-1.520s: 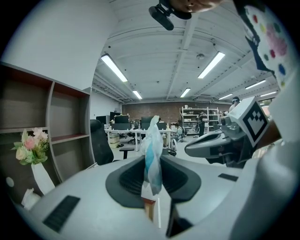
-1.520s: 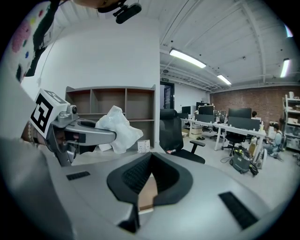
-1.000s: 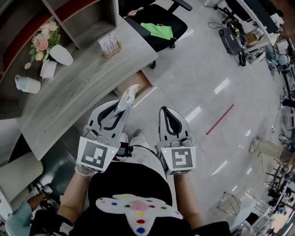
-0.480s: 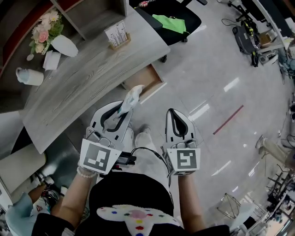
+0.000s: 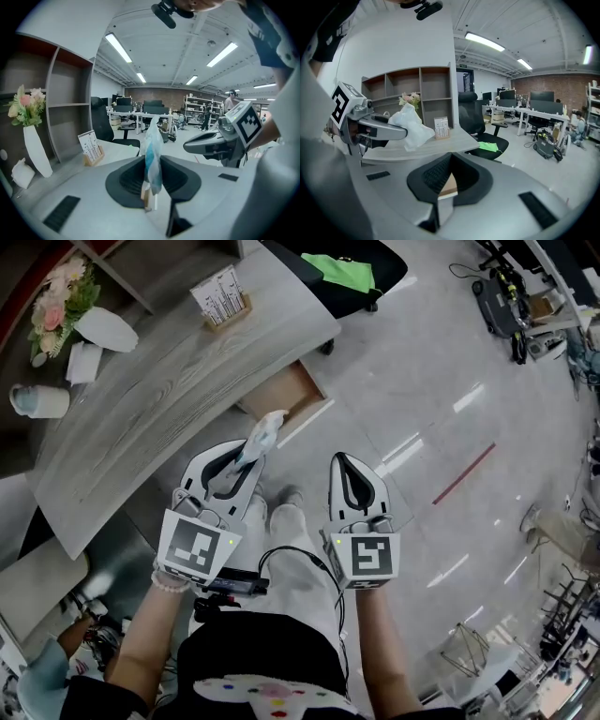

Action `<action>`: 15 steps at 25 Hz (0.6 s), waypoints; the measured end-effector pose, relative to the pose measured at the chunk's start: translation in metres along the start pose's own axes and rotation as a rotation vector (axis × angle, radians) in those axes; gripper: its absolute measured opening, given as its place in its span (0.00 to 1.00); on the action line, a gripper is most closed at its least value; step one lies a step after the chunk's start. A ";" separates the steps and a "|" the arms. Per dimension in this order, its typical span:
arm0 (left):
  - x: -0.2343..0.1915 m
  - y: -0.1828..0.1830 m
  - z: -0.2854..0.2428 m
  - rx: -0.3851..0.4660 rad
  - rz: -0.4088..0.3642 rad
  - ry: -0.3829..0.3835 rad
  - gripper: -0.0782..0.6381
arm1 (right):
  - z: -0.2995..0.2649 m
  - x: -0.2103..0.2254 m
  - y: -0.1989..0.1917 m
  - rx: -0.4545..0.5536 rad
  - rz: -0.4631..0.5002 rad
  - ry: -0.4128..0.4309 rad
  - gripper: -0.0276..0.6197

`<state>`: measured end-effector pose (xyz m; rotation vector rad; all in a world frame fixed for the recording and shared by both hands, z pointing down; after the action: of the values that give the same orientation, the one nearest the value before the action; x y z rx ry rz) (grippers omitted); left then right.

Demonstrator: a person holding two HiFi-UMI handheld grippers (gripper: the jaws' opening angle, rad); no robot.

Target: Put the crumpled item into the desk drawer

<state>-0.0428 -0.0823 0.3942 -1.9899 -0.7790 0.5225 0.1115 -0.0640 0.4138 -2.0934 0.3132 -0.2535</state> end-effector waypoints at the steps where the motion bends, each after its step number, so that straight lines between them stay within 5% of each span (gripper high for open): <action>1: 0.000 -0.004 -0.004 -0.007 0.000 -0.004 0.23 | -0.003 0.001 -0.003 -0.004 -0.003 -0.003 0.05; 15: -0.009 -0.063 -0.063 -0.095 0.024 -0.046 0.23 | -0.037 0.006 -0.049 -0.054 -0.033 0.026 0.05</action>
<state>-0.0297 -0.1020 0.4809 -2.0831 -0.8229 0.5563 0.1122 -0.0714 0.4751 -2.1516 0.3047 -0.2949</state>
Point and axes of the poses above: the fingertips, and each gripper's own axes: z backward along the fingers, x to its right, y out of its top, the point moved 3 cm from there along z, backward along the fingers, and after that the axes turned 5 degrees about -x, right-handed, at the moved point
